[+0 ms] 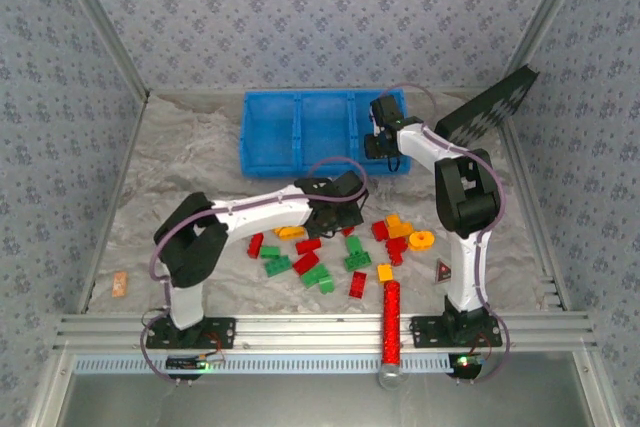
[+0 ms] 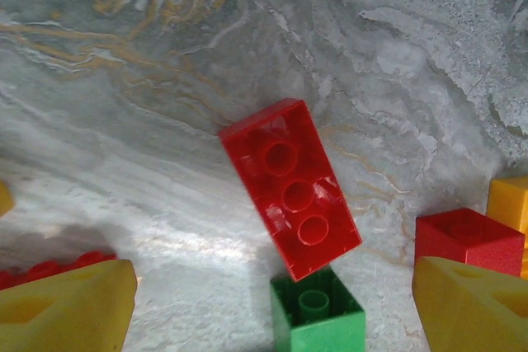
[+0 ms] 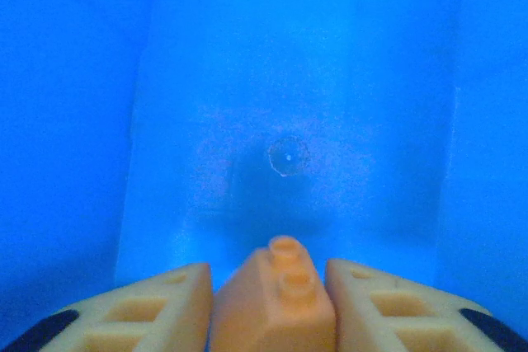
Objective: Sort the legos into containers by color
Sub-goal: Place the lego in the container, then pick up the lego from the center of the table.
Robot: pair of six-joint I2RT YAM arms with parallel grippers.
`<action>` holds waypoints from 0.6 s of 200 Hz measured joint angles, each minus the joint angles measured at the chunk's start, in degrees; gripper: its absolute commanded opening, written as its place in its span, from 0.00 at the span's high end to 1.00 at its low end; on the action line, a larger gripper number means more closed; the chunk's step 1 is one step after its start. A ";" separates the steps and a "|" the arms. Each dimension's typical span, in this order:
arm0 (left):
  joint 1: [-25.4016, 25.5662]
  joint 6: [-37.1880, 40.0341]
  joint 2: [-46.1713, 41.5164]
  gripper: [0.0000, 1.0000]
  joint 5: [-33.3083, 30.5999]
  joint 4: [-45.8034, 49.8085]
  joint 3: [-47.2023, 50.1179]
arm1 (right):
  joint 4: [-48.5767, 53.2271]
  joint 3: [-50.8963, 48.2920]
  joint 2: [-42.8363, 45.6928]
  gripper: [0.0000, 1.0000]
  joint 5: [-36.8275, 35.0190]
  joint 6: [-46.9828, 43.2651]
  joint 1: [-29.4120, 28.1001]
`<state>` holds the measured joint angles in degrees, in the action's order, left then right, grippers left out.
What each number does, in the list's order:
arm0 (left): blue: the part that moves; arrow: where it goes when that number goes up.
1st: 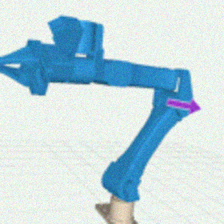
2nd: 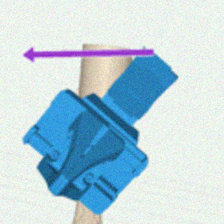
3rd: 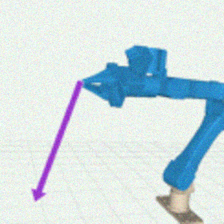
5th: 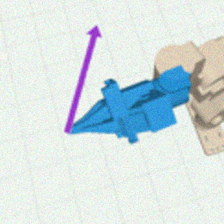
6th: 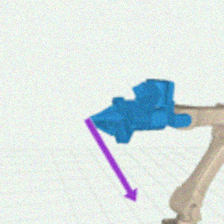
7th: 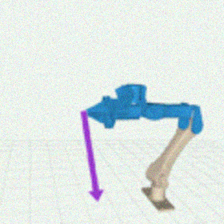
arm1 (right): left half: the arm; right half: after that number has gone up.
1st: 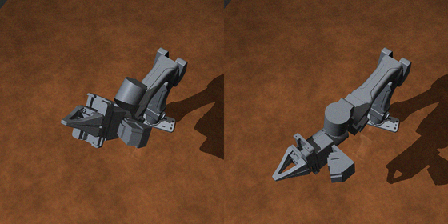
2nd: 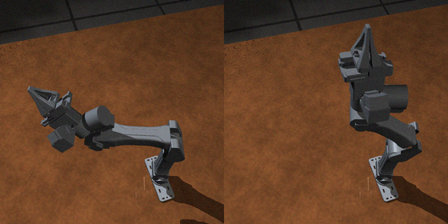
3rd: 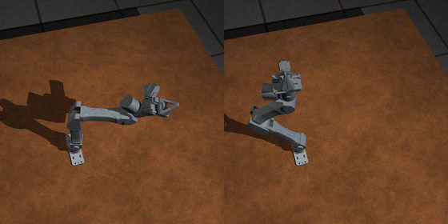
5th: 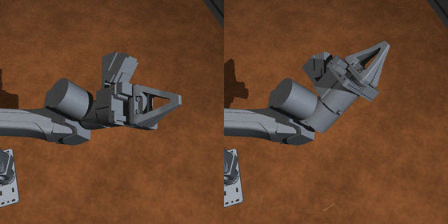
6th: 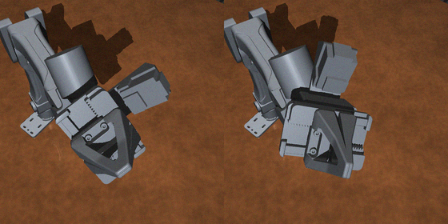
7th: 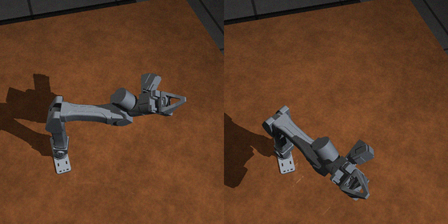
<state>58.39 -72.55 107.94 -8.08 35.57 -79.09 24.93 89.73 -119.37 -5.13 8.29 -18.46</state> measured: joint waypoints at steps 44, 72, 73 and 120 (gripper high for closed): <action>0.52 -0.85 3.61 0.17 0.61 -0.39 -3.26 | -0.48 -0.11 0.02 0.45 0.00 -0.42 0.00; 0.50 -1.42 5.38 0.20 0.61 -0.44 -4.76 | -0.87 -1.55 1.60 0.45 0.61 -0.39 0.07; 0.50 -1.49 5.51 0.20 0.61 -0.44 -4.87 | -0.87 -1.62 1.66 0.45 0.63 -0.39 0.07; 0.50 -2.95 9.60 0.27 0.81 -0.15 -7.43 | -1.81 -5.88 11.37 0.46 2.86 -0.17 0.11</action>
<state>58.89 -75.50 117.54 -7.27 35.42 -86.52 23.11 83.85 -108.01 -2.26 8.12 -18.35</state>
